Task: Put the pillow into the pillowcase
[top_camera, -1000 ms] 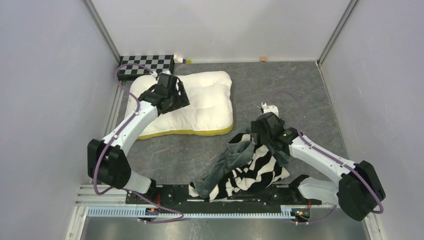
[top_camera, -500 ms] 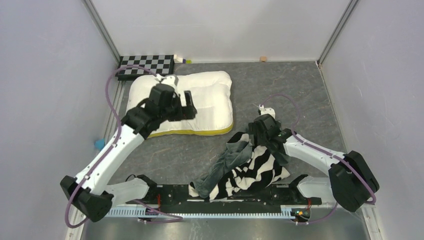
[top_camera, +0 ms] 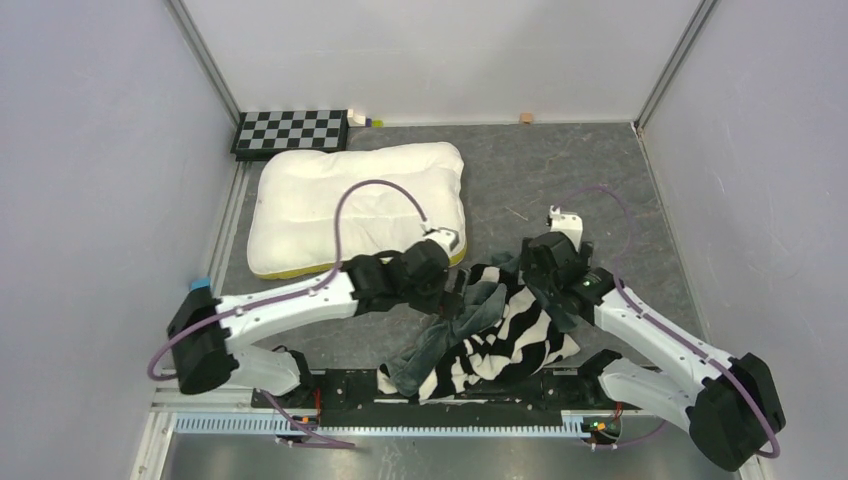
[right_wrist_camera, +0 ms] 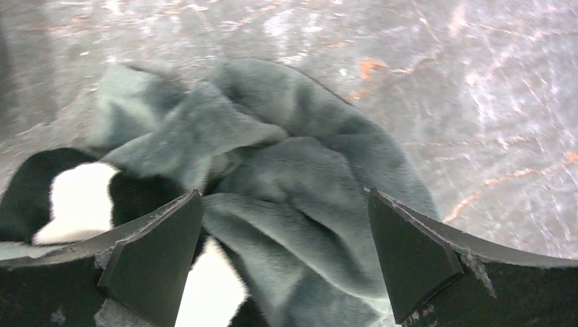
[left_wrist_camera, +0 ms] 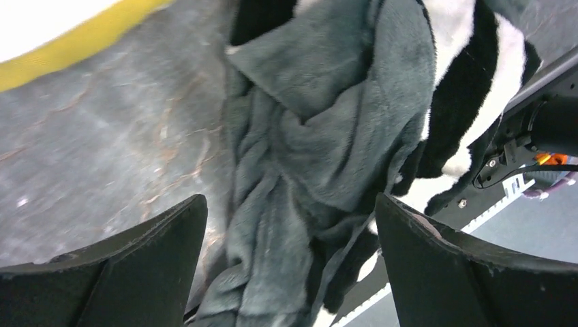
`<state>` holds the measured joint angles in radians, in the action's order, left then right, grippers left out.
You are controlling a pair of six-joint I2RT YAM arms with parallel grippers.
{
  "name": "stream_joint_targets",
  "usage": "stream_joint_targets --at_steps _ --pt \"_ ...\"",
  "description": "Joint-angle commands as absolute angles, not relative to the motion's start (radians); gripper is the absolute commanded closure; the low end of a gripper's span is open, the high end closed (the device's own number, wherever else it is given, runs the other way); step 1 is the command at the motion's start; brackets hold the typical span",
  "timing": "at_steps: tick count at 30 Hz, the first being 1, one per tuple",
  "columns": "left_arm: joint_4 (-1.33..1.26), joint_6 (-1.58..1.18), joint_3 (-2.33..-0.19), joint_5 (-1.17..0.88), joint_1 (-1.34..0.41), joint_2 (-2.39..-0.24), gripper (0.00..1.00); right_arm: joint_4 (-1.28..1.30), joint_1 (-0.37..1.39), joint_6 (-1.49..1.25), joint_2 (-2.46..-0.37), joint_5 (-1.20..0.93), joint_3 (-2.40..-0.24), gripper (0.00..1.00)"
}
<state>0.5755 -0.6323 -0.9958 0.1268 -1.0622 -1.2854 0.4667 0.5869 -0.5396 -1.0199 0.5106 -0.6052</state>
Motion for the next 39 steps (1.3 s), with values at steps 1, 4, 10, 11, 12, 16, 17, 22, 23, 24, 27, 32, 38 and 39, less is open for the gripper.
stream_joint_targets --at_steps 1,4,10,11,12,16,17,22,23,24,27,32,38,39 --pt "0.421 -0.681 -1.086 0.129 -1.142 -1.433 0.02 0.519 0.52 -0.597 -0.977 0.584 -0.528 0.02" --pt "0.408 -0.687 -1.155 0.159 -1.17 -1.551 0.02 0.475 0.47 -0.604 -0.96 0.551 -0.459 0.02" --pt "0.407 -0.7 -1.256 0.238 -1.19 -1.742 0.28 0.366 0.449 -0.608 -1.02 0.473 -0.398 0.02" --pt "0.413 -0.7 -1.268 0.252 -1.19 -1.757 0.4 0.364 0.449 -0.602 -1.031 0.472 -0.409 0.02" --pt "0.432 -0.696 -1.281 0.277 -1.19 -1.77 0.54 0.371 0.449 -0.598 -1.037 0.476 -0.427 0.04" --pt "0.499 -0.662 -1.314 0.356 -1.189 -1.729 0.96 0.415 0.448 -0.564 -0.991 0.518 -0.514 0.32" --pt "0.519 -0.649 -1.319 0.377 -1.189 -1.701 0.98 0.427 0.448 -0.556 -0.975 0.525 -0.541 0.44" --pt "0.668 -0.591 -1.388 0.503 -1.189 -1.543 0.98 0.509 0.447 -0.505 -0.962 0.547 -0.747 1.0" --pt "0.692 -0.58 -1.403 0.524 -1.189 -1.514 0.98 0.522 0.449 -0.492 -0.963 0.553 -0.785 1.0" --pt "0.722 -0.567 -1.42 0.544 -1.188 -1.474 0.98 0.535 0.447 -0.481 -0.962 0.564 -0.821 1.0" --pt "0.805 -0.531 -1.497 0.604 -1.188 -1.398 0.98 0.559 0.448 -0.449 -0.963 0.576 -0.934 1.0" --pt "0.892 -0.459 -1.653 0.696 -1.182 -1.325 0.98 0.636 0.442 -0.393 -1.025 0.626 -1.189 1.0" --pt "0.879 -0.283 -1.939 0.797 -1.175 -1.344 0.98 0.716 0.434 -0.346 -1.138 0.709 -1.576 1.0" --pt "0.863 -0.255 -1.974 0.806 -1.173 -1.348 0.98 0.727 0.432 -0.336 -1.154 0.727 -1.638 1.0"
